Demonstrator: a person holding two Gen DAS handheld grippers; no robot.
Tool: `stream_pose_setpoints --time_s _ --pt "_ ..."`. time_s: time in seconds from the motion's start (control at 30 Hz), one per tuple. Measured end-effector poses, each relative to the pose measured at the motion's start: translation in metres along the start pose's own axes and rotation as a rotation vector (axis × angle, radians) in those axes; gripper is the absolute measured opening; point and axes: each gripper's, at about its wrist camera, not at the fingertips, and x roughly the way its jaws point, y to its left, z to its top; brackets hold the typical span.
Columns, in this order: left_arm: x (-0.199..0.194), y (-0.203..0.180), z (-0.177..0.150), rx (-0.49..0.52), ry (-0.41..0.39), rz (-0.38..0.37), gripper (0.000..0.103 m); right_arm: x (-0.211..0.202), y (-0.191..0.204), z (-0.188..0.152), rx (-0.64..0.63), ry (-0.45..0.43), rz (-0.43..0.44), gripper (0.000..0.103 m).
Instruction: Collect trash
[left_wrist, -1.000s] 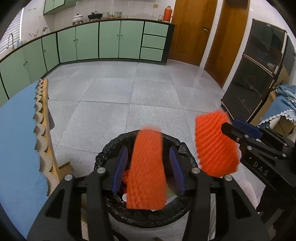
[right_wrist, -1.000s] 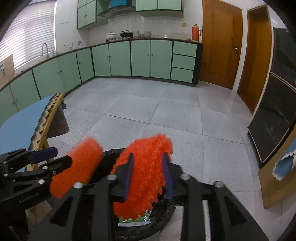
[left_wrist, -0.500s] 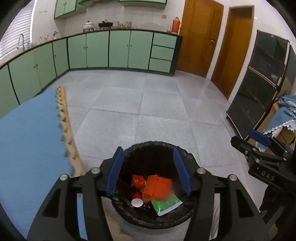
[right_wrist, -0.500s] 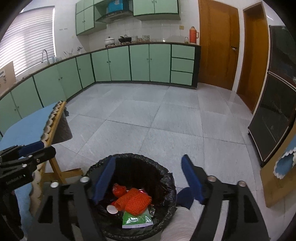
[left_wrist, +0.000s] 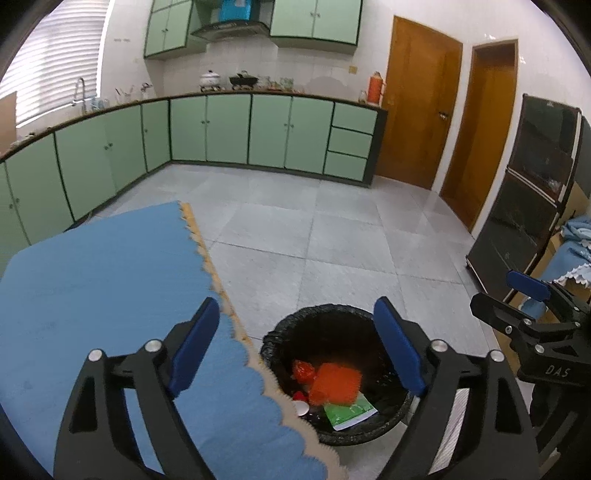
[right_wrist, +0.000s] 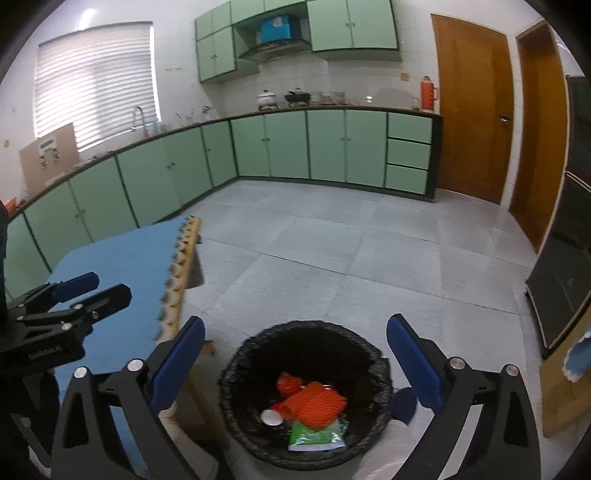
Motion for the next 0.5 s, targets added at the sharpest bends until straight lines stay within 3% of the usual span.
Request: stream_pose_setpoints --time_s 0.5 --pt "-0.094 0.018 -0.006 -0.023 -0.131 0.064 0.09 -0.064 0.047 0.01 -0.047 -0.099 0.067 0.097"
